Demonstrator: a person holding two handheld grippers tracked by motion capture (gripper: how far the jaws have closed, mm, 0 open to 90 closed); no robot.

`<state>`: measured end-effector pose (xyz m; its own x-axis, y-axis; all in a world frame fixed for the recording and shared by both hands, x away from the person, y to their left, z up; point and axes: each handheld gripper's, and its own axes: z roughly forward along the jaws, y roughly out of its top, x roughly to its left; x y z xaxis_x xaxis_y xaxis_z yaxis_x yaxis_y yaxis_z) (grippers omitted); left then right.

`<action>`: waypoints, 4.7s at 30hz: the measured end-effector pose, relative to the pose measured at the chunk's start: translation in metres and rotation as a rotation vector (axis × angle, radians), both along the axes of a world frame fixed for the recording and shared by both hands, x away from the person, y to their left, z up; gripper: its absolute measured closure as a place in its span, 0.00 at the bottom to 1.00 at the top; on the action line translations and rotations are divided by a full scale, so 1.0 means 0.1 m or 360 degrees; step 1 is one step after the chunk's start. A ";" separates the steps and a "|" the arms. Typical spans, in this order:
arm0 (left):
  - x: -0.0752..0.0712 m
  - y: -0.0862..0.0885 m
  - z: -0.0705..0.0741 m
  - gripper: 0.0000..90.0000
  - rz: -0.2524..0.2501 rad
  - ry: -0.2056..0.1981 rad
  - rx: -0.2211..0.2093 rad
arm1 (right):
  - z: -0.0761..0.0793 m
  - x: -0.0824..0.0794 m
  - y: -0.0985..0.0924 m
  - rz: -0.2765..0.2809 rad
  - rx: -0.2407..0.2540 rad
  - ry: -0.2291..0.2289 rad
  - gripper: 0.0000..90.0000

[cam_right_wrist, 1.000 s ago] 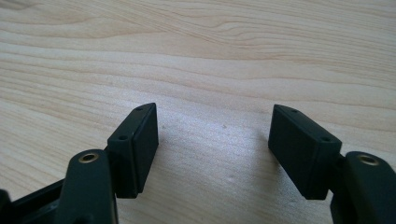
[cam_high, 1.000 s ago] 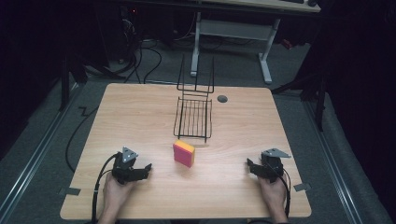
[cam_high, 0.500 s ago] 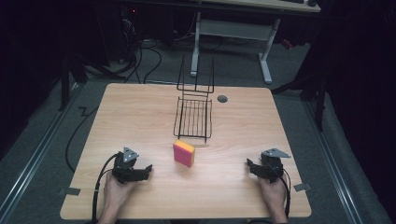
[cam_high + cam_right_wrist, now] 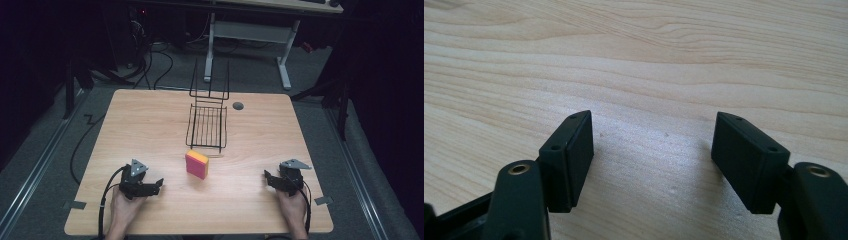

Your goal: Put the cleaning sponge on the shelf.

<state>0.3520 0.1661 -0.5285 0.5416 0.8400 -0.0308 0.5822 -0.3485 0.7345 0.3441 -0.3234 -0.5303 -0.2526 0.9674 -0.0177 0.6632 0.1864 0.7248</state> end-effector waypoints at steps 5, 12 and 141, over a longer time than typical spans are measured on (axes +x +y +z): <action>-0.10 -0.11 0.07 0.08 -0.0053 -0.0024 -0.0007 | 0.00 0.00 0.00 0.0001 -0.0001 0.0000 0.37; -0.20 -0.27 0.15 0.01 -0.0115 -0.0036 -0.0024 | 0.00 0.00 0.00 0.0003 0.0000 0.0000 0.37; 0.22 -0.85 0.82 0.26 -0.0242 0.0010 -0.0125 | 0.00 -0.01 0.00 0.0019 0.0000 0.0004 0.35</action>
